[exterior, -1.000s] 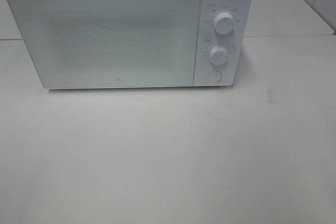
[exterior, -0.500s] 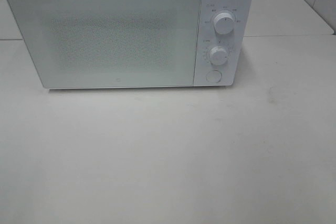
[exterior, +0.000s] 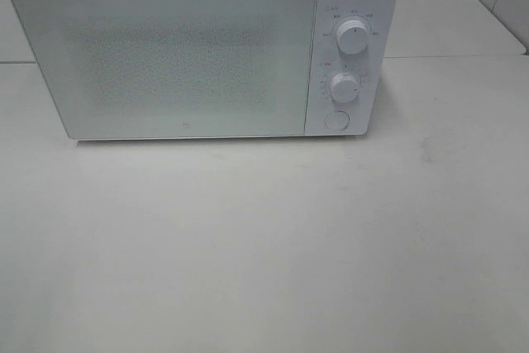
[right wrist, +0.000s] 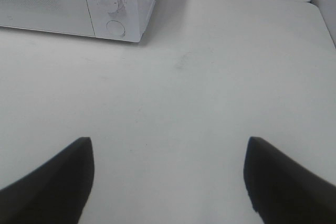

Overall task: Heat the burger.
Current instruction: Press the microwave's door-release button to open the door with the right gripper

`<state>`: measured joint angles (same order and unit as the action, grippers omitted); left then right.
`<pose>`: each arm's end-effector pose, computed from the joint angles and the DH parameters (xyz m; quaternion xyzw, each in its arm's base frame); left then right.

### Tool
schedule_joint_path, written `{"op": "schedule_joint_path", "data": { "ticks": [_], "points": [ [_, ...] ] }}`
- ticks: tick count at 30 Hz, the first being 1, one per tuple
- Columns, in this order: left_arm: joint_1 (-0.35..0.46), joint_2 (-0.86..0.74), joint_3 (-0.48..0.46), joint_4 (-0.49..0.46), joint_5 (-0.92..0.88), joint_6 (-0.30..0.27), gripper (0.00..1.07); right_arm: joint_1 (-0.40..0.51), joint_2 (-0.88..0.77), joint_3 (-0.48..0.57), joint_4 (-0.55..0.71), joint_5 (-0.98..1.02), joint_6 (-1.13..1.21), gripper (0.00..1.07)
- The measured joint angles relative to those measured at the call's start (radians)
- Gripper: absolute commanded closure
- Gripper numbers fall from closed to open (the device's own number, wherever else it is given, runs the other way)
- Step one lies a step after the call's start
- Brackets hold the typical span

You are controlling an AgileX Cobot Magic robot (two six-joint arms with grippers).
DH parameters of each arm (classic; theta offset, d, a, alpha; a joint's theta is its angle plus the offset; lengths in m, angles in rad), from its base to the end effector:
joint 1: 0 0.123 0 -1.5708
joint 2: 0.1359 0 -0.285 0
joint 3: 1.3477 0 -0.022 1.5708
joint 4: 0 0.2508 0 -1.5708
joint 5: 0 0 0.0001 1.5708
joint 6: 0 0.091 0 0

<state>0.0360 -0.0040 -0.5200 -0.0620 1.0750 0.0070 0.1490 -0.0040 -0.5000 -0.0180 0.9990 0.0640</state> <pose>-0.0083 -0.0053 0.2817 -0.0105 0.8502 -0.0196 0.5260 -0.0028 -0.0018 0.2824 -0.0354 0.8349 0.0494 0.5471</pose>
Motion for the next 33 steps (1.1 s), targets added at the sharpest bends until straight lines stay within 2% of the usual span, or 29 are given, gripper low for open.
{"op": "schedule_joint_path", "data": {
  "ticks": [18,21,23,26,28,31,33],
  "points": [
    [0.000,0.000,0.000,0.000,0.000,0.000,0.06,0.000,0.019,-0.024,0.000,-0.008,-0.001,0.31],
    [0.000,0.000,0.000,0.000,0.000,0.000,0.06,0.000,0.073,-0.039,0.000,-0.055,-0.001,0.31],
    [0.000,0.000,0.000,0.000,0.000,0.000,0.06,0.000,0.165,-0.040,0.000,-0.157,-0.001,0.31],
    [0.000,0.000,0.000,0.000,0.000,0.000,0.06,0.000,0.183,-0.040,0.000,-0.181,-0.001,0.31],
    [0.000,0.000,0.000,0.000,0.000,0.000,0.06,0.000,0.273,-0.040,0.000,-0.288,-0.001,0.31],
    [0.000,0.000,0.000,0.000,0.000,0.000,0.06,0.000,0.296,-0.040,0.000,-0.313,-0.001,0.31],
    [0.000,0.000,0.000,0.000,0.000,0.000,0.06,0.000,0.378,-0.040,0.000,-0.392,-0.001,0.31]
  ]
}}
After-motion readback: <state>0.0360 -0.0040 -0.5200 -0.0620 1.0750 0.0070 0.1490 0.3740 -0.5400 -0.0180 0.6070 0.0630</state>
